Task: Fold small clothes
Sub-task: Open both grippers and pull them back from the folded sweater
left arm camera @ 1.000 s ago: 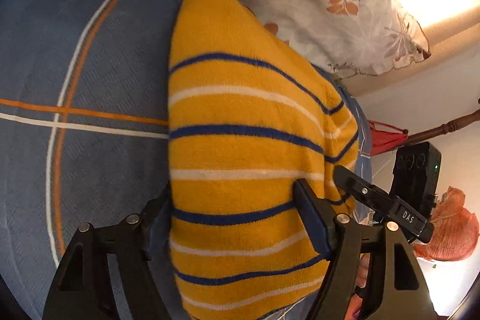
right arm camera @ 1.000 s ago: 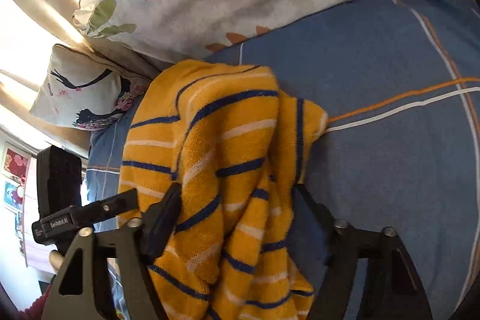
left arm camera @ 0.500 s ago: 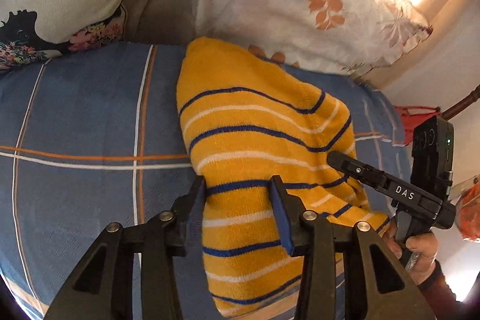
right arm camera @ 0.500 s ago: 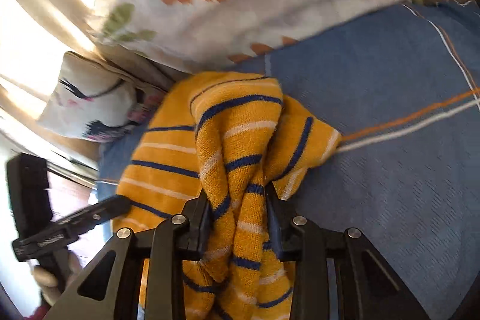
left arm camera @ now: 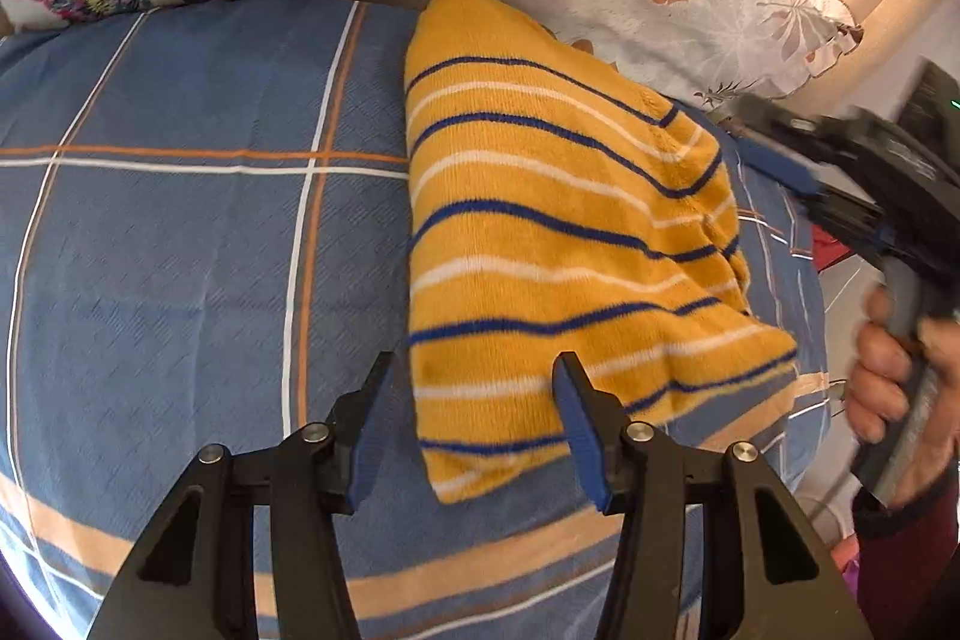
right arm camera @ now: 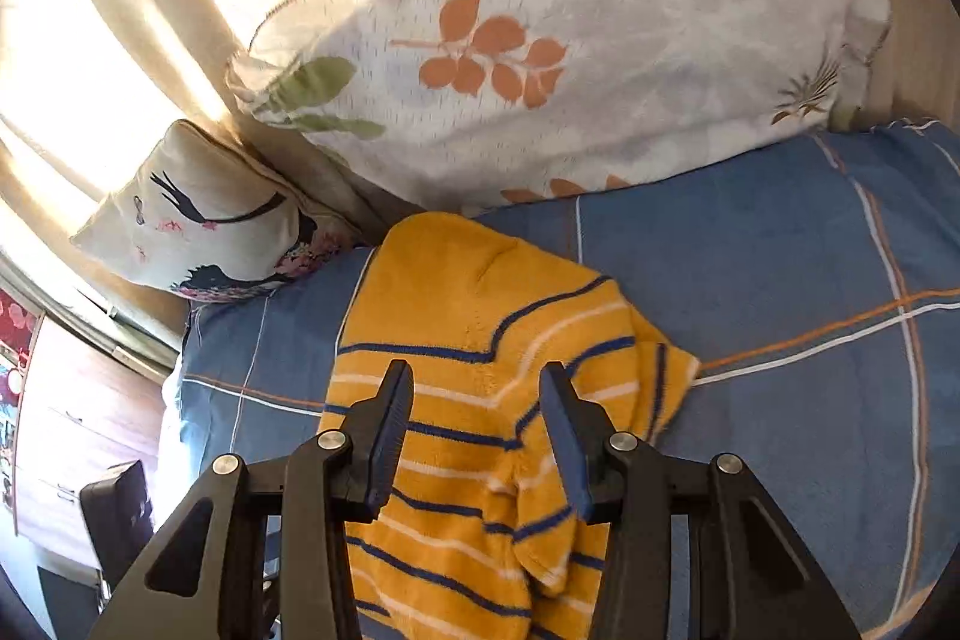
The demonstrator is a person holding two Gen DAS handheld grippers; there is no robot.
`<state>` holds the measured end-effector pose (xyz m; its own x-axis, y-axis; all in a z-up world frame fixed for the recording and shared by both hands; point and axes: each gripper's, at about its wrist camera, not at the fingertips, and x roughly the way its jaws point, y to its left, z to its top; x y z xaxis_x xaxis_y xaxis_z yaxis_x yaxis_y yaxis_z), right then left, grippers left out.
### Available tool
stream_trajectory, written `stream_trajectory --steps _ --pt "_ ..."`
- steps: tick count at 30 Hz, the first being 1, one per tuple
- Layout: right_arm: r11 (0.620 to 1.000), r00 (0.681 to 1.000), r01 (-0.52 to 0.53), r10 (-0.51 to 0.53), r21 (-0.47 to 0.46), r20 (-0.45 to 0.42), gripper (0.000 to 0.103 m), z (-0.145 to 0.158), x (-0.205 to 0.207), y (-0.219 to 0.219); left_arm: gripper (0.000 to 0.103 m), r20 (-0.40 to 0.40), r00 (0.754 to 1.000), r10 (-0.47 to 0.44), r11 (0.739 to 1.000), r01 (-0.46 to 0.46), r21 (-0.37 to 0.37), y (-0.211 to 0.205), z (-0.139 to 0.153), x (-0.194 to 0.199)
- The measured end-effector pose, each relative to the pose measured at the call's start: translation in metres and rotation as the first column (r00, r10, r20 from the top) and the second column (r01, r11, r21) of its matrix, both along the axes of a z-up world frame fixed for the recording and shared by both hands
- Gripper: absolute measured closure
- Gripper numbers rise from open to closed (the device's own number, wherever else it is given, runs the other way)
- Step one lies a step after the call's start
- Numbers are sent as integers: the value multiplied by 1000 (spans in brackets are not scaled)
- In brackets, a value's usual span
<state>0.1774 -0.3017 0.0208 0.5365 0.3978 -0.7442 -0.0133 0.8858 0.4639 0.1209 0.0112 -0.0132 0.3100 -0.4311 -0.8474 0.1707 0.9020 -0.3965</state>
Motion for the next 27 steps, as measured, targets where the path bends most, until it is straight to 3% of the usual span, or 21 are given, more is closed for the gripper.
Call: stream_trajectory --steps 1,4,7,11,14,16,19,21,23,27 --pt "1000 999 0 -1 -2 -38 56 -12 8 4 52 7 1000 4 1000 -4 -5 4 4 -4" --pt "996 983 55 -66 -70 -173 76 -52 21 -3 52 42 999 25 999 -25 20 17 15 -12" --pt "992 985 112 -119 -56 -122 73 -30 -3 1 51 84 995 58 997 -62 51 42 27 -18" --pt "994 1000 12 -13 -106 -10 73 2 -44 43 50 99 991 92 994 -98 55 71 33 -20" --pt "992 996 -35 25 -122 -87 74 -19 -74 58 50 112 989 95 993 -101 57 82 35 -16" --pt "980 988 5 -35 -200 -150 78 -46 -91 50 50 131 987 89 993 -97 62 86 37 -14" --pt "972 965 124 -165 -198 -203 83 -66 -113 20 50 163 984 73 993 -87 77 92 41 -11" --pt "968 954 193 -223 -161 -199 81 -53 -127 9 50 182 981 61 992 -79 95 97 42 -11" --pt "959 959 225 -250 -174 -137 76 -31 -133 15 49 201 978 53 991 -76 112 101 42 -12" --pt "964 980 197 -201 -178 -9 76 6 -128 55 49 209 977 46 988 -75 135 106 38 -15"
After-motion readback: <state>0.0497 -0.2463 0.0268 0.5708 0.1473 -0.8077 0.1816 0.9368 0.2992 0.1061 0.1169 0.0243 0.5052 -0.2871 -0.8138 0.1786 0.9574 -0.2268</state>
